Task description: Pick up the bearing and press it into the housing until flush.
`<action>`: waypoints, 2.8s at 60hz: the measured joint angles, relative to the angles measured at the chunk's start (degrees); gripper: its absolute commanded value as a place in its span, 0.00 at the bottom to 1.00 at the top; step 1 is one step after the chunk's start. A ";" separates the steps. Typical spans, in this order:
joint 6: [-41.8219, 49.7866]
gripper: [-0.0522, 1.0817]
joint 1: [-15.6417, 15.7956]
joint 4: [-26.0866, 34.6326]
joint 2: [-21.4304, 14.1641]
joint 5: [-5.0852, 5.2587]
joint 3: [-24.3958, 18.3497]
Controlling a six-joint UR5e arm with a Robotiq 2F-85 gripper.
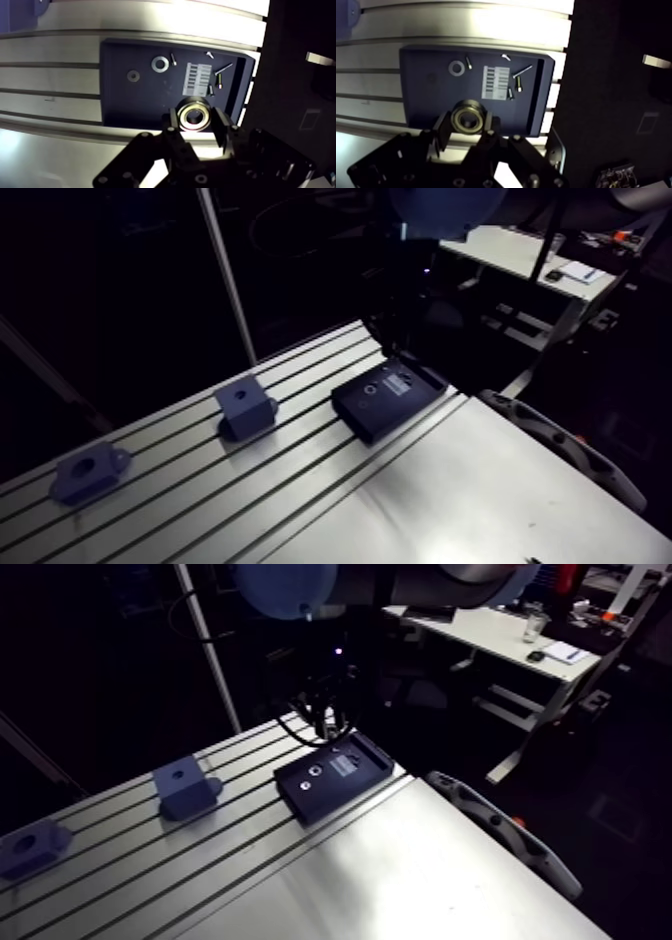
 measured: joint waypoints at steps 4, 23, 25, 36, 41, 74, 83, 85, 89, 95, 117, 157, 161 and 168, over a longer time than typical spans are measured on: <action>2.05 0.57 0.70 1.18 -1.03 0.03 -0.22; 12.26 0.58 5.57 5.27 -3.96 0.26 -1.12; 13.11 0.58 6.16 5.59 -4.10 0.29 -1.25; 17.84 0.58 10.08 7.51 -4.63 0.55 -2.52; 19.50 0.58 11.57 8.22 -4.67 0.65 -3.19; 28.43 0.58 21.73 11.12 -3.39 2.16 -8.03; 30.26 0.58 24.35 11.28 -2.61 2.64 -9.00; 30.64 0.58 24.94 11.30 -2.38 2.69 -9.25; 31.37 0.58 26.05 11.32 -1.94 2.79 -9.73; 32.36 0.58 27.55 11.34 -1.33 2.84 -10.44; 34.71 0.58 32.57 11.37 1.50 2.83 -13.00; 39.35 0.58 40.01 12.01 8.16 2.79 -19.21; 39.97 0.58 40.52 11.96 8.77 2.80 -19.63; 41.14 0.58 41.24 11.81 9.75 2.83 -20.12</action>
